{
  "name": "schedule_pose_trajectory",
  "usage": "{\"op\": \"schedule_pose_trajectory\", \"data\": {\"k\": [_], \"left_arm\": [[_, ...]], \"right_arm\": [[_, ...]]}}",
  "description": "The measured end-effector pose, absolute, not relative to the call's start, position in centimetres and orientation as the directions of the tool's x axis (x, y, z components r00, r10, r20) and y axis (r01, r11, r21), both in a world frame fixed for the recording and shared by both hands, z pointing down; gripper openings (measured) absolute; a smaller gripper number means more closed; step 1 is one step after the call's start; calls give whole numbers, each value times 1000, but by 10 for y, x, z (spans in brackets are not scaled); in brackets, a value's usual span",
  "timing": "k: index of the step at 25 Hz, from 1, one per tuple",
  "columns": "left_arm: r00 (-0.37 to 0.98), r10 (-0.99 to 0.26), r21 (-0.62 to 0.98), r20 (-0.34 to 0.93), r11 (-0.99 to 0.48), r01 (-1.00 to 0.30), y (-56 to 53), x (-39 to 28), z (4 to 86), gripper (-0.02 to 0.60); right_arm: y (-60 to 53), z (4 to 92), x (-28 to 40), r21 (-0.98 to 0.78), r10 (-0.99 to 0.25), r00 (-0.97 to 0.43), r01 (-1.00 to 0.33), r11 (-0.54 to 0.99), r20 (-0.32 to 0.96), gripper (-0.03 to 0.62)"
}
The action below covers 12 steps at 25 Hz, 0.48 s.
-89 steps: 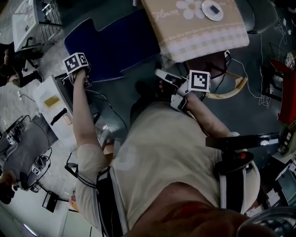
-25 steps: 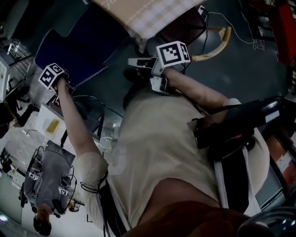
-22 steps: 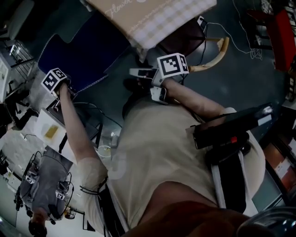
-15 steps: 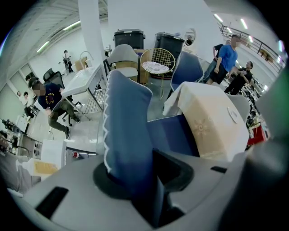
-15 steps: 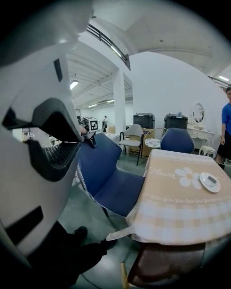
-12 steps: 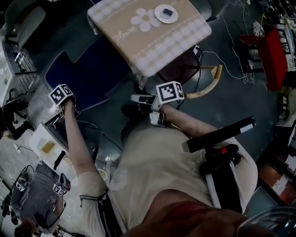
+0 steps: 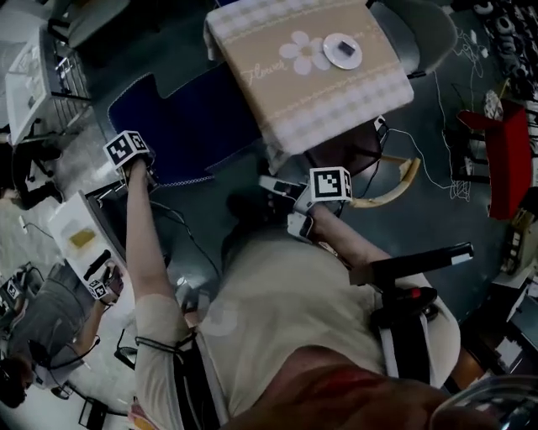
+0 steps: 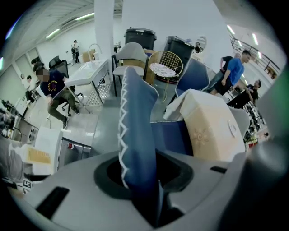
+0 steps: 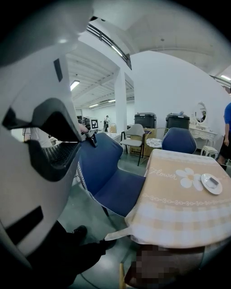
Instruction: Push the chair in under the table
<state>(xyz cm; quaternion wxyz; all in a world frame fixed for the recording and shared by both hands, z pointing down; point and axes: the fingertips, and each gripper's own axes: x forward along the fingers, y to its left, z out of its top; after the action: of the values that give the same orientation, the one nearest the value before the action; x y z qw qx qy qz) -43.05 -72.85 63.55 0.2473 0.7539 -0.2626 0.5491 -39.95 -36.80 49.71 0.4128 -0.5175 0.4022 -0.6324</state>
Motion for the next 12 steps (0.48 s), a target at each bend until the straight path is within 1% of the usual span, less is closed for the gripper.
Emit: {"op": "schedule_pose_trajectory", "data": {"k": [7,12], "left_arm": [[315,-102,175,944,-653,-737,-735,-437,634,126],[360,-101,224,928,-620,-752,-735,-443,632,126]], "right_arm": [[-366,503,-390,-936,-934,-131,78,-342,331,12],[-372,502,-385,-942,-938,-141,67,-328,316,12]]}}
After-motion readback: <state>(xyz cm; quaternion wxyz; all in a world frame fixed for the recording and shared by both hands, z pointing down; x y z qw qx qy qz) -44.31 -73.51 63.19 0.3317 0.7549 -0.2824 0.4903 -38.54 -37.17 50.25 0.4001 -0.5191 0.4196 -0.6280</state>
